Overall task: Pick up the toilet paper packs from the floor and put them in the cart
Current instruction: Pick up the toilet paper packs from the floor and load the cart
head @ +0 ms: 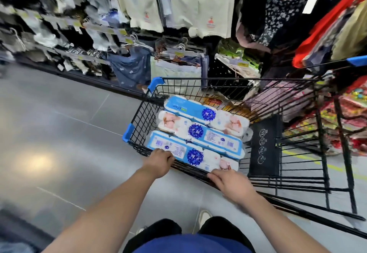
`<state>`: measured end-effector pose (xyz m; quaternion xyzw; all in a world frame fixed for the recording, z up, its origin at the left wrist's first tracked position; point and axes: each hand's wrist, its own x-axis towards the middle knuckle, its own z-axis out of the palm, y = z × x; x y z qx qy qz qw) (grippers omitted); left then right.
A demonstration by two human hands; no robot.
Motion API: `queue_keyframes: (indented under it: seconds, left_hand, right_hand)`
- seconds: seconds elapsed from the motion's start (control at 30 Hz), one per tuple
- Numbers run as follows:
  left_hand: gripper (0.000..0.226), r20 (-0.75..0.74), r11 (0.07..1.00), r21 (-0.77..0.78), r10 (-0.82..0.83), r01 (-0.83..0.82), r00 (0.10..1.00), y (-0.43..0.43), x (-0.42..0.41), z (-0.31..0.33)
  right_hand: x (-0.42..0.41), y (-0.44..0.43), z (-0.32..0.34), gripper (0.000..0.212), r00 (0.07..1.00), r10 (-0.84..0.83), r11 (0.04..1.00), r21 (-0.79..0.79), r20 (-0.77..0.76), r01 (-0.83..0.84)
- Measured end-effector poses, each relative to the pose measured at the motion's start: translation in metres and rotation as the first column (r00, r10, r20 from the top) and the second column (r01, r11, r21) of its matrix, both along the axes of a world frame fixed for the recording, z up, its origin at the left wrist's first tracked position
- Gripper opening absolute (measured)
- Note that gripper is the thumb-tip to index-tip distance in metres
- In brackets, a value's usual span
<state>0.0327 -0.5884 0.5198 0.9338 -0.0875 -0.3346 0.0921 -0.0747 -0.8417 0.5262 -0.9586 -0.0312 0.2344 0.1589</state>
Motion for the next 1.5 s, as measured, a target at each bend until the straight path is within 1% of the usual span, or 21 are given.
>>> queue_keyframes:
  seconds: [0.03,0.1,0.13,0.23,0.33,0.43,0.47,0.53,0.6,0.7,0.73,0.83,0.9,1.07,1.17,1.2,1.3,1.33,1.4,1.43,1.5]
  left_hand:
    - [0.042,0.009,1.0,-0.008,0.003,-0.003,1.0,0.013,0.001,-0.003]
    - [0.043,0.009,1.0,-0.015,0.004,-0.004,1.0,0.038,0.003,-0.006]
    - [0.045,0.004,1.0,-0.013,0.005,-0.005,1.0,0.051,0.004,-0.005]
    - [0.055,0.01,1.0,-0.002,-0.002,0.002,1.0,0.091,0.007,0.0]
    - [0.06,-0.029,1.0,-0.019,-0.023,0.022,0.999,0.134,0.017,0.003]
    - [0.063,-0.056,0.999,-0.033,-0.035,0.033,0.998,0.174,0.028,0.002]
    - [0.065,-0.056,0.999,-0.023,-0.04,0.039,0.998,0.187,0.031,0.001]
    - [0.07,-0.064,0.999,0.01,-0.041,0.042,0.997,0.211,0.038,-0.001]
    - [0.074,-0.075,0.999,0.041,-0.013,0.017,0.997,0.233,0.048,-0.002]
    - [0.08,-0.086,0.997,0.073,0.01,-0.003,0.996,0.269,0.065,0.0]
    - [0.081,-0.087,0.997,0.083,0.011,-0.004,0.996,0.281,0.072,0.001]
    - [0.081,-0.098,0.992,0.126,0.027,-0.015,0.995,0.316,0.094,0.007]
    - [0.08,-0.093,0.989,0.141,0.064,-0.051,0.994,0.335,0.108,0.008]
    - [0.079,-0.136,0.985,0.071,0.167,-0.158,0.977,0.387,0.135,0.014]
    - [0.08,-0.159,0.981,0.076,0.191,-0.18,0.969,0.429,0.163,0.015]
    - [0.081,-0.172,0.979,0.084,0.198,-0.186,0.965,0.442,0.172,0.015]
    - [0.081,-0.186,0.973,0.106,0.224,-0.208,0.957,0.473,0.198,0.016]
    - [0.081,-0.189,0.97,0.107,0.237,-0.22,0.953,0.483,0.205,0.017]
    - [0.081,-0.189,0.962,0.119,0.263,-0.244,0.946,0.5,0.217,0.017]
    - [0.082,-0.189,0.96,0.124,0.271,-0.251,0.944,0.509,0.222,0.018]
    - [0.082,-0.188,0.957,0.121,0.285,-0.265,0.94,0.53,0.236,0.017]
  right_hand:
    - [0.005,0.01,0.001,0.077,1.0,0.003,1.0,-0.004,-0.009,-0.003]
    - [0.015,0.031,0.002,0.055,1.0,0.005,1.0,-0.025,-0.028,-0.006]
    - [0.02,0.043,0.002,0.051,0.999,0.012,0.999,-0.043,-0.032,-0.014]
    - [0.037,0.08,0.002,0.058,0.999,0.014,0.996,-0.091,-0.035,-0.018]
    - [0.057,0.117,0.003,0.054,0.998,-0.003,0.996,-0.089,-0.069,-0.004]
    - [0.076,0.156,0.005,0.07,0.995,-0.018,0.997,-0.079,-0.095,0.011]
    - [0.082,0.168,0.004,0.071,0.995,-0.022,0.997,-0.074,-0.098,0.015]
    - [0.094,0.192,0.001,0.058,0.993,-0.015,0.998,-0.057,-0.114,0.009]
    - [0.108,0.216,-0.001,0.055,0.991,-0.006,0.999,-0.038,-0.135,0.0]
    - [0.128,0.253,-0.001,0.075,0.989,-0.018,1.0,-0.002,-0.149,0.018]
    - [0.135,0.265,-0.001,0.076,0.988,-0.016,1.0,0.016,-0.156,0.018]
    - [0.16,0.302,-0.007,0.052,0.985,0.017,0.999,0.045,-0.17,-0.009]
    - [0.177,0.326,-0.011,0.046,0.983,0.027,0.997,0.074,-0.182,-0.013]
    - [0.221,0.387,-0.018,0.055,0.973,0.028,0.989,0.145,-0.231,0.006]
    - [0.247,0.423,-0.02,0.047,0.962,0.022,0.985,0.171,-0.271,0.026]
    - [0.256,0.435,-0.02,0.048,0.958,0.013,0.982,0.183,-0.285,0.041]
    - [0.282,0.469,-0.022,0.073,0.961,0.004,0.966,0.248,-0.275,0.067]
    - [0.289,0.48,-0.022,0.069,0.959,0.009,0.964,0.256,-0.284,0.067]
    - [0.303,0.503,-0.019,0.05,0.957,0.039,0.963,0.267,-0.286,0.041]
    - [0.31,0.515,-0.019,0.044,0.958,0.049,0.961,0.273,-0.282,0.031]
    - [0.324,0.537,-0.017,0.043,0.96,0.055,0.963,0.268,-0.275,0.022]
